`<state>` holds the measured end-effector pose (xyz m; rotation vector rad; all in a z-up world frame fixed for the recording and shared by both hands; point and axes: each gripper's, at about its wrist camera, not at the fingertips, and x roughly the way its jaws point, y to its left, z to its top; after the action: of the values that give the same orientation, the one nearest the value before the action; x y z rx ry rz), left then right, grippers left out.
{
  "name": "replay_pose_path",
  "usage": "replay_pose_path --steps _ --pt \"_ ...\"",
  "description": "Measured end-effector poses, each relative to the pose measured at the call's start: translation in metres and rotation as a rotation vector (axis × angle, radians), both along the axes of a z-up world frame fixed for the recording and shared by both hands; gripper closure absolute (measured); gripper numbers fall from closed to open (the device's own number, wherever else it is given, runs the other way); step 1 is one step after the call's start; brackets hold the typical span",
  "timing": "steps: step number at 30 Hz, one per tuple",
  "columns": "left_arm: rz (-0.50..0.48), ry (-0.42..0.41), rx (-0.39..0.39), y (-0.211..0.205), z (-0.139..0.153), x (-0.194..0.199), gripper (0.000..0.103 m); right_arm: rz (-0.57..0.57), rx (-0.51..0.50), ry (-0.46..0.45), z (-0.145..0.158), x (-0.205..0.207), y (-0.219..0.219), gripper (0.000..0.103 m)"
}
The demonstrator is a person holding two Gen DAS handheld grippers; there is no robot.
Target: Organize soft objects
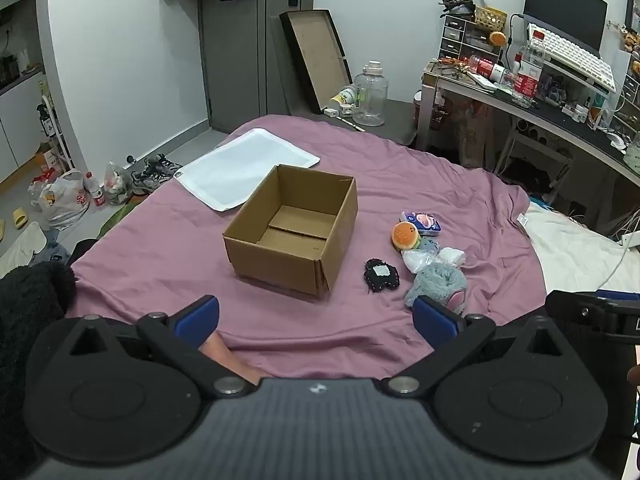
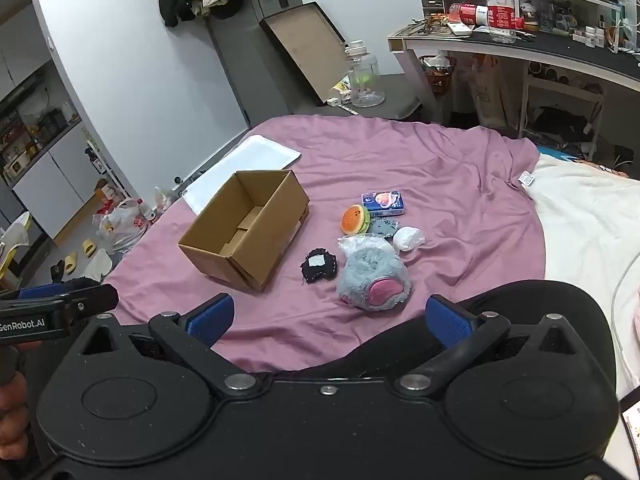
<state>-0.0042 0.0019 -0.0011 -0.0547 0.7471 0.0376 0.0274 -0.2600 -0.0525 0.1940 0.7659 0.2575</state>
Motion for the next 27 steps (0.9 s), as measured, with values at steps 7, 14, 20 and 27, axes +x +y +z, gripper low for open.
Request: replay_pose_path --steps 7,14,20,27 --pt "-0.008 0.044 0.005 -0.003 0.001 0.005 0.001 0.003 -0.002 0.018 -0.003 0.003 0.001 0.0" --pt "-0.004 0.052 -0.001 -0.003 -0.003 0.008 0.001 0.001 -0.011 0.024 -0.005 0.004 0.001 0.0" --pt "-0.007 0.049 -0.01 -0.003 -0.007 0.007 0.001 0.013 -0.036 0.018 -0.005 0.003 0.005 0.0" --pt "-0.013 0.051 -0.025 -0.003 -0.01 0.004 0.001 0.024 -0.056 0.016 -0.004 0.002 0.011 0.0"
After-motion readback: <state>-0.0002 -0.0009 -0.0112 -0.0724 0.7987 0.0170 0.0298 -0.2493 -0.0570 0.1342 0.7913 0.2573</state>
